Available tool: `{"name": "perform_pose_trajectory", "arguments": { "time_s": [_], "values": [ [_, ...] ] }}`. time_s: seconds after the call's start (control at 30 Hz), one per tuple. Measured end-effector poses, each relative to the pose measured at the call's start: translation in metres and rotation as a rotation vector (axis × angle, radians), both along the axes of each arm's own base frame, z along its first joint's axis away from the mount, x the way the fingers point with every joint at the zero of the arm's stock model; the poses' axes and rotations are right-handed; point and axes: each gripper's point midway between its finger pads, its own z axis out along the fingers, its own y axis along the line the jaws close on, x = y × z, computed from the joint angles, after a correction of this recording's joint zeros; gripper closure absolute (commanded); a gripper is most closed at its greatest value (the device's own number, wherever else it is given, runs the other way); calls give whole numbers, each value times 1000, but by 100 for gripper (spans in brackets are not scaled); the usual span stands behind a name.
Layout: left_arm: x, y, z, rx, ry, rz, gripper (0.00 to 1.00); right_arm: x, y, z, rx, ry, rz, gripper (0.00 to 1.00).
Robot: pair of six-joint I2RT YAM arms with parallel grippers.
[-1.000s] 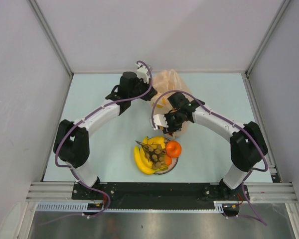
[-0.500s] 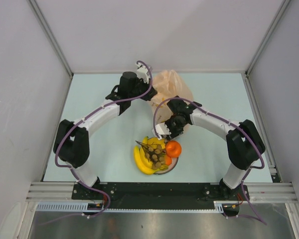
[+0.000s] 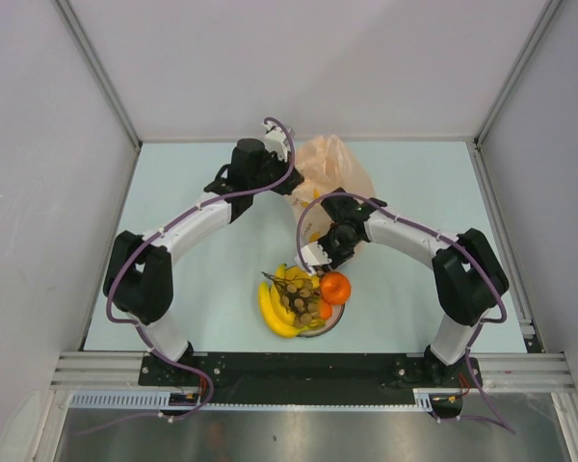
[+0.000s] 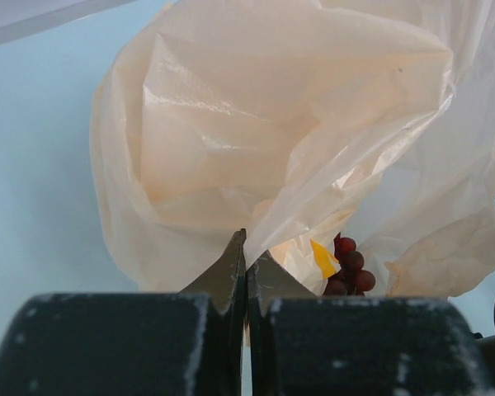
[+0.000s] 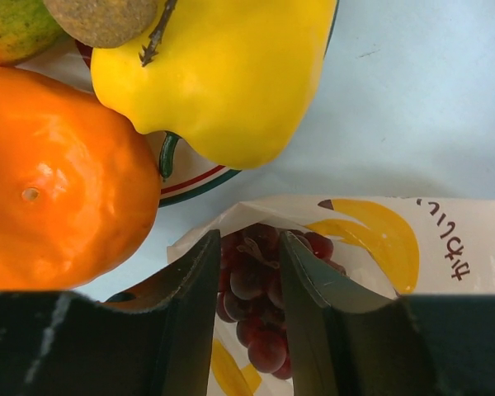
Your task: Take the fake fruits out of the plastic bag
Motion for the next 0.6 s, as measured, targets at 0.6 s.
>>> {"name": "perform_pose_trajectory", "arguments": {
  "time_s": [0.6],
  "values": [
    [0, 1, -2, 4, 2, 5, 100, 7, -4, 5, 8, -45, 23, 100]
  ]
}}
